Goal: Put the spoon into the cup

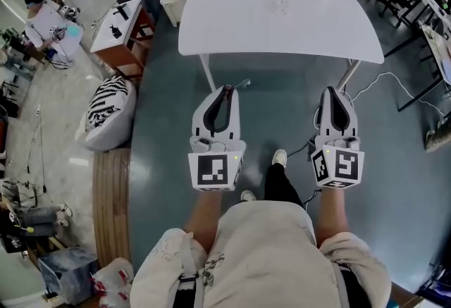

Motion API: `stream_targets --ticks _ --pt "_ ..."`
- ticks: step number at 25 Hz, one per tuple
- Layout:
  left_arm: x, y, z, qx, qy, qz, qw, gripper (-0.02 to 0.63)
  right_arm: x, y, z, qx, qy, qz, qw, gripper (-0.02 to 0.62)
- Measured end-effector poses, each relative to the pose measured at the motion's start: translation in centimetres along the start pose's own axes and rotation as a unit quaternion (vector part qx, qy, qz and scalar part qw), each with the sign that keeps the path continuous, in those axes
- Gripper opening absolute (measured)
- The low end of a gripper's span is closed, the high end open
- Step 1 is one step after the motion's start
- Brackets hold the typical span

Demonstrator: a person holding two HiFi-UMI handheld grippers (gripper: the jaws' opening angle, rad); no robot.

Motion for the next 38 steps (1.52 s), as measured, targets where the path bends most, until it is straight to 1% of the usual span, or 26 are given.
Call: stream_targets --ticks 6,8,12,17,23,31,35,38 --pt "-5.2 -0.4 0.5 -0.014 0.000 0.001 0.9999 0.035 -4.7 -2.8 0.8 -0.008 0.001 -0.005 1.000 -0.012" --pt "-7.2 -0.5 0.5 -0.012 0.000 0.003 0.9999 0.035 -6.4 -3.8 1.0 -0.013 0.001 -0.005 1.000 -0.012" --pt "-11.2 -0.4 0.6 -0.019 0.010 0.002 0.9998 0.035 -10.1 -5.9 1.3 -0.020 0.003 -0.008 1.000 -0.012" --pt "-16.2 -1.1 0.8 -0.014 0.014 -0.004 0.9998 0.035 -14.0 -9.4 1.8 -0.025 0.010 -0.009 1.000 -0.012" --pt "-23.3 -3.0 1.4 -0.022 0.019 -0.005 0.9996 0.035 -18.4 -15.2 2.9 -0.037 0.013 -0.004 0.999 -0.012" --pt "-32.0 -7.2 1.9 -0.034 0.015 0.000 0.9993 0.035 -22.8 -23.0 4.2 -0.047 0.007 0.004 0.999 -0.012" --pt "-34.5 -8.4 2.0 -0.036 0.019 -0.002 0.9992 0.035 -24.2 -25.6 4.6 -0.054 0.005 0.008 0.999 -0.012" --pt "-35.4 -8.7 2.5 -0.038 0.021 -0.005 0.9990 0.035 -24.8 -26.4 5.1 -0.060 -0.003 0.013 0.998 -0.012"
Point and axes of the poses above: the fingertips, and each gripper's own axes: x backward along the fingers, y to its left, z out of its underside, the point moved 9 cm from there along x, backward along the fingers, and after that the axes turned 3 degrees about -x, right-handed, at the moved point
